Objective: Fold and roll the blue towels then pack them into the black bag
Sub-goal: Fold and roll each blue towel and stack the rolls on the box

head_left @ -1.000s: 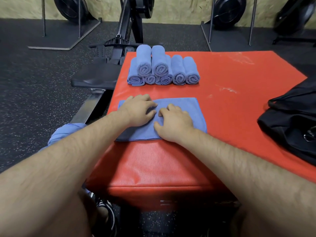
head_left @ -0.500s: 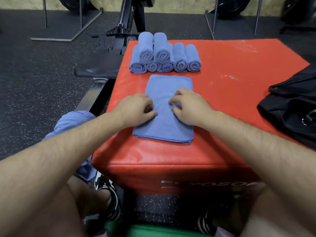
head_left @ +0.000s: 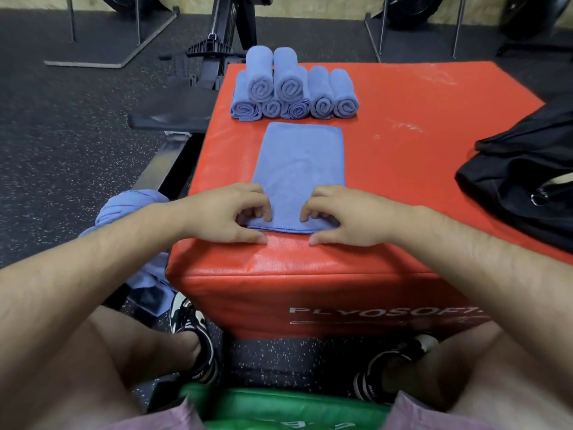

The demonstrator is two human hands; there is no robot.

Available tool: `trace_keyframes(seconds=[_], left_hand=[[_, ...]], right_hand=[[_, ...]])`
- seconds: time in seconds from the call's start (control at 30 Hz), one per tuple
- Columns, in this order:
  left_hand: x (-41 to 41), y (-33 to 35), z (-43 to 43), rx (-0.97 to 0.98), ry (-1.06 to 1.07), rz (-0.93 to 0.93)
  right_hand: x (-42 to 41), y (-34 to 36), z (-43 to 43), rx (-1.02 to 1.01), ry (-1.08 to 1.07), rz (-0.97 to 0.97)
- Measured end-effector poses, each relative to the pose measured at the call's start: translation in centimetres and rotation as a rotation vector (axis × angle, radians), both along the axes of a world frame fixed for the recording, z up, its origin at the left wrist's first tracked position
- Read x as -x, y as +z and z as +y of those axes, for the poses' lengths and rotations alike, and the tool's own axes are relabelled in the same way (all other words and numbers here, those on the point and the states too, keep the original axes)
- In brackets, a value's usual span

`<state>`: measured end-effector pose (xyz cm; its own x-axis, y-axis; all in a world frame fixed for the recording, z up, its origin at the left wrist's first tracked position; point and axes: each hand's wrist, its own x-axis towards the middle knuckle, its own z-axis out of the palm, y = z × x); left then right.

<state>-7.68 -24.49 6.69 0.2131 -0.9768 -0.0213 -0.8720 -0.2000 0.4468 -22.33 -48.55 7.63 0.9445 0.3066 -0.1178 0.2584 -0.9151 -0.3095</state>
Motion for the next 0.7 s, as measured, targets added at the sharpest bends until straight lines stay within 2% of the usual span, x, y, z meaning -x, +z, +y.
trace_keyframes(seconds=[0.13,0.33,0.47,0.57,0.7], left_hand=[[-0.1,-0.1,0.4,0.047,-0.015,-0.076],[0.4,-0.2,0.1,0.093,-0.022,-0.229],[0.7,-0.2,-0.4,0.108,0.022,-0.129],[0.8,-0.2,-0.5,0.108,0.043,-0.079],[0.9,-0.4,-1.0,0.108,0.066,-0.078]], right_hand=[[0.1,0.3,-0.5,0.093,0.017,-0.091],[0.3,0.3,-0.6,0.196,-0.009,-0.127],[0.3,0.4,-1.0,0.223,-0.015,-0.112],[0.7,0.5,-1.2,0.164,-0.051,-0.098],[1.0,-0.6,-0.4,0.245,-0.096,-0.243]])
